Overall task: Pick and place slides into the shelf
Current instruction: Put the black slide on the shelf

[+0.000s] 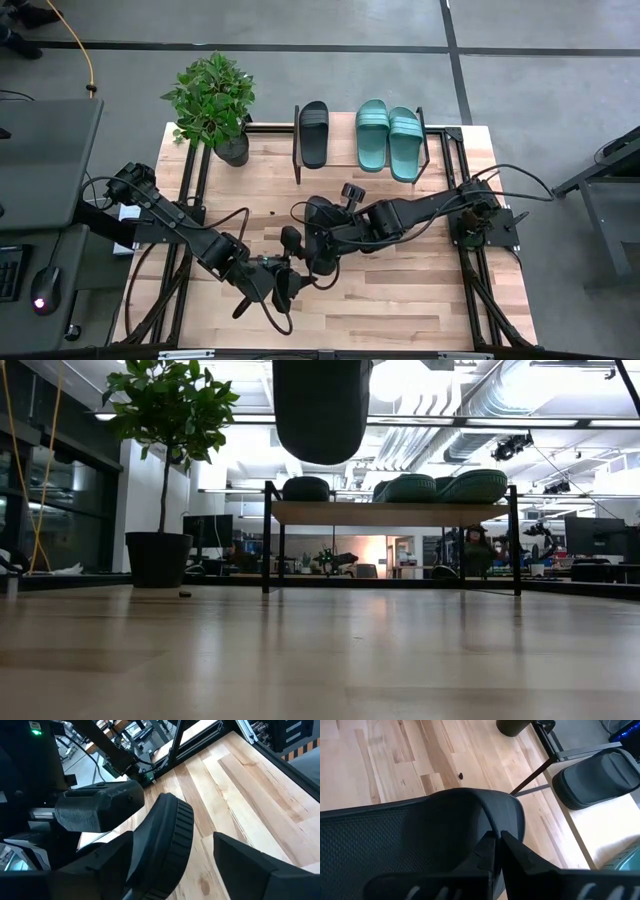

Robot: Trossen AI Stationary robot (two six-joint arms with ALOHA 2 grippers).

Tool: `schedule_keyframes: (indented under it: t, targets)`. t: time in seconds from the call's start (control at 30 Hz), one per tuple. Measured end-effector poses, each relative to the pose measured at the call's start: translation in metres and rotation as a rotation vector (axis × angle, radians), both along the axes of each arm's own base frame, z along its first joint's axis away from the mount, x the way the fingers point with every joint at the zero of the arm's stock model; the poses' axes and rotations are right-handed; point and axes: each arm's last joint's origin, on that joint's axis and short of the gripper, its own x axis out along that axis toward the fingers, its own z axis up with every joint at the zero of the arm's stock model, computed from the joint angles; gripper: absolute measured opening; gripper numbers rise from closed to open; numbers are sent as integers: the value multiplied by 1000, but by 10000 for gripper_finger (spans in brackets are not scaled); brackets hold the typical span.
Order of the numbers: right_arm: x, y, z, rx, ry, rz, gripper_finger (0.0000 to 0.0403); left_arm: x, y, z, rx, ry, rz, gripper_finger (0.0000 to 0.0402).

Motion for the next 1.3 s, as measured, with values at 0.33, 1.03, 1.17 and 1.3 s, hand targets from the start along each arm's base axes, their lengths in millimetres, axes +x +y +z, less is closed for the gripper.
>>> schedule_keyframes:
  t: [0.33, 1.03, 1.17, 1.3]
  targets:
    - [2, 2, 1, 48, -15, 21, 0, 0, 2, -1, 10, 11, 11, 257]
    - [3, 4, 1, 84, -10, 41, 0, 17, 9, -19, 94, 59, 39, 171]
    - [2, 4, 0, 86, -7, 42, 0, 17, 8, -19, 103, 60, 37, 158]
    - [2, 3, 1, 86, -7, 43, 0, 17, 8, -19, 107, 62, 33, 135]
